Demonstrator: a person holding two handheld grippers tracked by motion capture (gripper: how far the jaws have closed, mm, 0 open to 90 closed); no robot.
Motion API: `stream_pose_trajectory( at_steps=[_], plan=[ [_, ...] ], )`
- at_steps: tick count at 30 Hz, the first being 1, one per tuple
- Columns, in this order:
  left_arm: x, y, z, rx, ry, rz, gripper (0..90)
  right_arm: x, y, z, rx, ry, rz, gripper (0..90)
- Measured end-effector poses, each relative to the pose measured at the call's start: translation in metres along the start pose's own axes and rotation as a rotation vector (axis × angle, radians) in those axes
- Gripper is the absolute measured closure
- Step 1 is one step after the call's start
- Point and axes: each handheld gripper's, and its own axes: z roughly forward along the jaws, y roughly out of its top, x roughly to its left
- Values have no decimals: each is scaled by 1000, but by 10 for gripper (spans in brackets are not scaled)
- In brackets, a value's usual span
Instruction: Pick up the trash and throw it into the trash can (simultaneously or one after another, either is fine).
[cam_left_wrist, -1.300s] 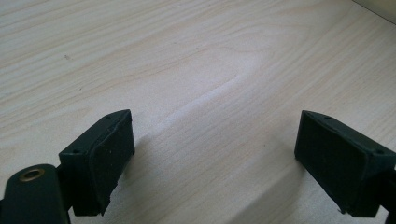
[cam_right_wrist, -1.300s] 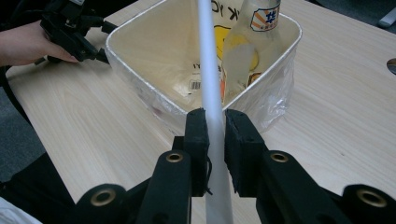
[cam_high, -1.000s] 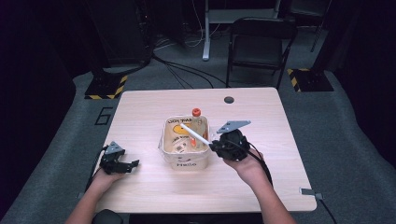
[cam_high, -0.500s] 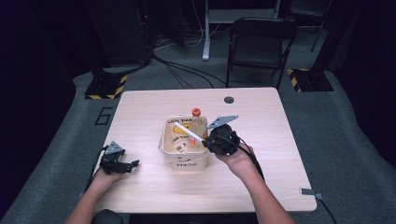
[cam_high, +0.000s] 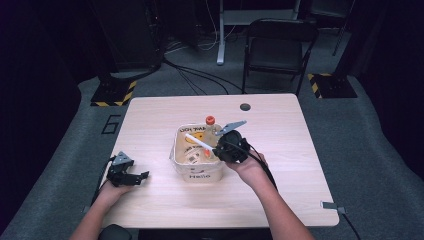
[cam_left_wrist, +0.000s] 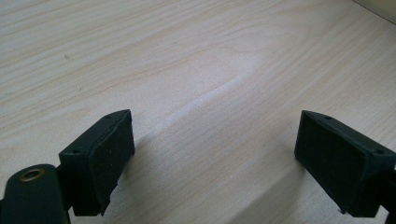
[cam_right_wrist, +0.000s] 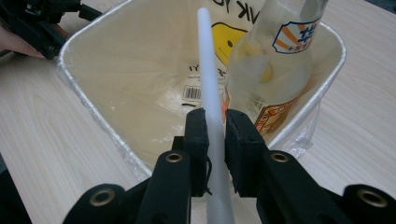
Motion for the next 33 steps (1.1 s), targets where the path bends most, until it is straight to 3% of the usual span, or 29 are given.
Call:
stream_pose_trajectory(
  at_steps=[13,18,26,33],
  plan=[
    [0,0,0,0,0,0,119,0,13,19,38,-7,-7,783],
    [0,0,0,0,0,0,119,2,15,24,22,-14,-15,747],
    [0,0,0,0,0,0,119,3,12,12,-53,-16,-4,600],
    [0,0,0,-2,1,0,119,0,2,-9,-110,-20,14,550]
  ],
)
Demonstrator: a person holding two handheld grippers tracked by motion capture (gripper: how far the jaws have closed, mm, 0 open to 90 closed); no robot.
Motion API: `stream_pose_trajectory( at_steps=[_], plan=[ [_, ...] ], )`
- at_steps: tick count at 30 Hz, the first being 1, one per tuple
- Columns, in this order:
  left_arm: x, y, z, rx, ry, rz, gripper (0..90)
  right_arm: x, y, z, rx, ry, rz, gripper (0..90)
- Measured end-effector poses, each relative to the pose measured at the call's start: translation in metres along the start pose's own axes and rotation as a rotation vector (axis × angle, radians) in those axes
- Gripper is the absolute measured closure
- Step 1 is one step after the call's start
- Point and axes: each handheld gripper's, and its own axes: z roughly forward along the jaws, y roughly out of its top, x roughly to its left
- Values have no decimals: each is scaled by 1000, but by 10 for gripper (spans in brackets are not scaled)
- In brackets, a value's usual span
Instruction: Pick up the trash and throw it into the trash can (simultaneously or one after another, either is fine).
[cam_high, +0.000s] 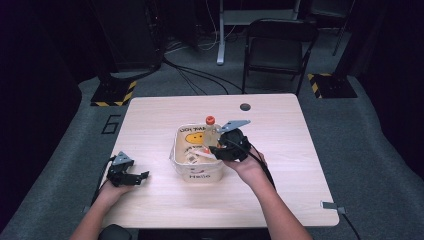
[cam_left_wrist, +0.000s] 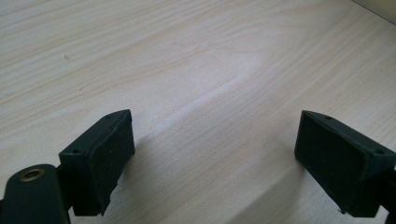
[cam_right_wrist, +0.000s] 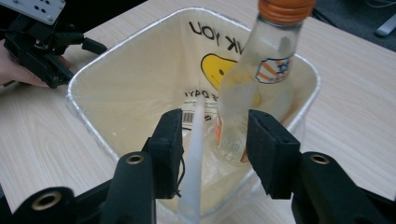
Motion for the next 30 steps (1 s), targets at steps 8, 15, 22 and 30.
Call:
stream_pose_trajectory(
  at_steps=[8,15,22,30],
  plan=[
    [0,0,0,0,0,-1,119,-13,-15,-27,-64,-29,41,485],
    [0,0,0,1,0,-1,119,-27,-34,-42,-89,-78,52,467],
    [0,0,0,-3,2,-4,120,-38,-54,-46,-86,-101,87,465],
    [0,0,0,-3,3,-5,119,-49,-76,-45,-76,-137,114,460]
  ],
)
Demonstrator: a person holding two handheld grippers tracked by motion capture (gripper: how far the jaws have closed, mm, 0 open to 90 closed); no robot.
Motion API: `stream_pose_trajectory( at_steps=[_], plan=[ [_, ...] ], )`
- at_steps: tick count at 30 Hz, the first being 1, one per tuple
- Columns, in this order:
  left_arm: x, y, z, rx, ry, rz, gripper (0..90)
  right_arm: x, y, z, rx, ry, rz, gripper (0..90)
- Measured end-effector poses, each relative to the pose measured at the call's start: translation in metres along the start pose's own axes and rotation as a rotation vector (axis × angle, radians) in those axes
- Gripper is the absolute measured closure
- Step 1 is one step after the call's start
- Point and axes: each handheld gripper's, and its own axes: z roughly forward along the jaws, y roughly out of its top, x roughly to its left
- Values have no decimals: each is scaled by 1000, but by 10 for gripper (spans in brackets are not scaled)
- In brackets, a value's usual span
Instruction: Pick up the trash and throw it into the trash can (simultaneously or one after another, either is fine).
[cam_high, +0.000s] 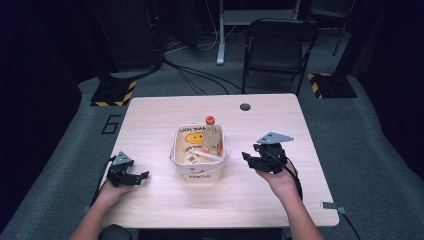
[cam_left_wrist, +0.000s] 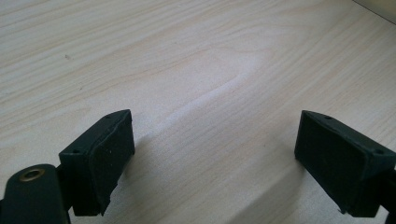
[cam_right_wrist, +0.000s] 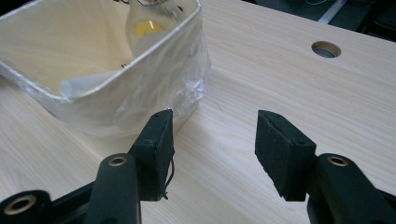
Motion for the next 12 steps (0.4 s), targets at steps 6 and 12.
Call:
stream_pose_trajectory(
  at_steps=[6,12],
  plan=[
    [0,0,0,2,-1,1,119,-7,-14,5,14,-29,7,451],
    [0,0,1,-7,6,1,119,-20,-35,15,55,-74,-5,381]
  ],
)
